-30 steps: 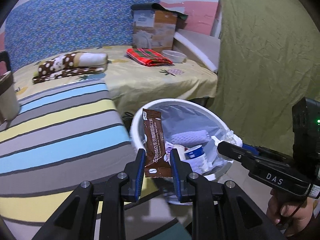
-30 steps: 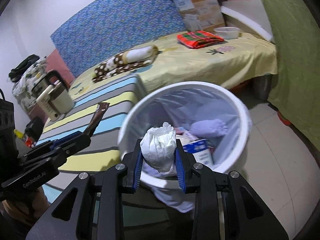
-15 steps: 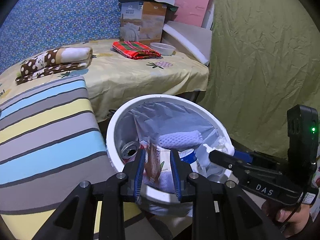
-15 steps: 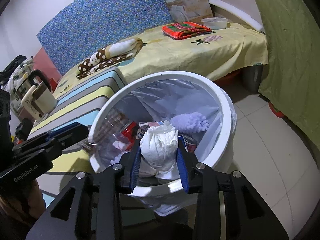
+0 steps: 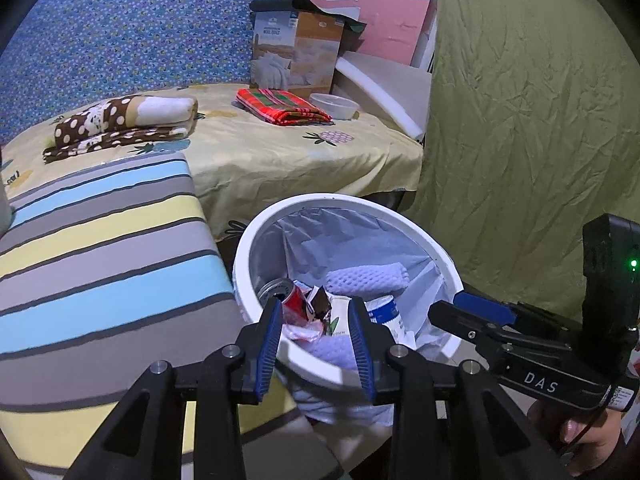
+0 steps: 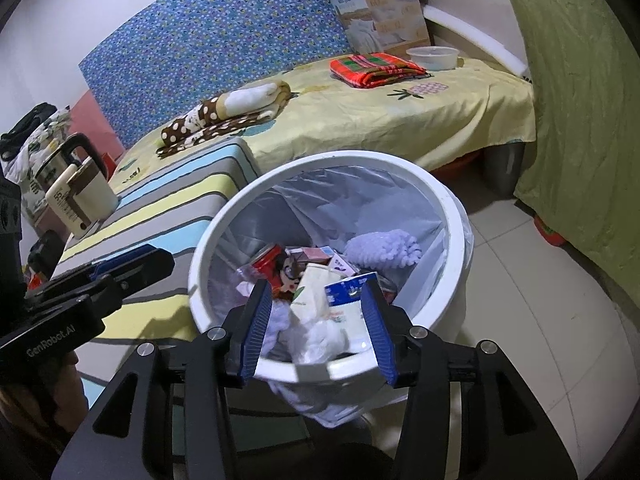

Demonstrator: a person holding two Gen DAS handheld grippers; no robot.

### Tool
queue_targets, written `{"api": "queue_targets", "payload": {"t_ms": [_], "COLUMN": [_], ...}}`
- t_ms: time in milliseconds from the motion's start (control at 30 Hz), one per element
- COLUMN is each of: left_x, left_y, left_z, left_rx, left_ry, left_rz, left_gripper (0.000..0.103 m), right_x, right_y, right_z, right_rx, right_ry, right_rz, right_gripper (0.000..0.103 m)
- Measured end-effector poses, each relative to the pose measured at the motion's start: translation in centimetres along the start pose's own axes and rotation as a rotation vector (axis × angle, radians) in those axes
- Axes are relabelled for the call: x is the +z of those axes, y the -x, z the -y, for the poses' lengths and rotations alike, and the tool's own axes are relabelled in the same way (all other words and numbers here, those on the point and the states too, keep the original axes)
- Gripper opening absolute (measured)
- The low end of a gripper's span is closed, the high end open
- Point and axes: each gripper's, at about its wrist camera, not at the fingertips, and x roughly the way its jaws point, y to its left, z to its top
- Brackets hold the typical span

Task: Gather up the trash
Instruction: 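Open both tools to drop the wrapper and tissue into the bin, then withdraw both open tools from the bin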

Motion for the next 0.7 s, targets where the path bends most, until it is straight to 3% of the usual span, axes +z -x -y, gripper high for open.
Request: {"api": "queue_targets", "payload": {"t_ms": [300,700], "left_x": [-2.0,-4.9], "left_y": [4.3,10.0], "left_z": [0.0,-0.3], "left_rx": [0.042,0.15], "left_ry": [-0.002,0.007], "left_rz": [0.035,0.097], "left_gripper": [0.034,0.034], "right_x": [-0.9,-2.9], "right_y": [2.3,4.6], "right_z": [-2.9,-5.7], "right_rx": [0.007,0.034], "right_ry": [0.059,0.121], "right_rz": [0.041,0.067], "right_gripper": [0.049,0.049]}}
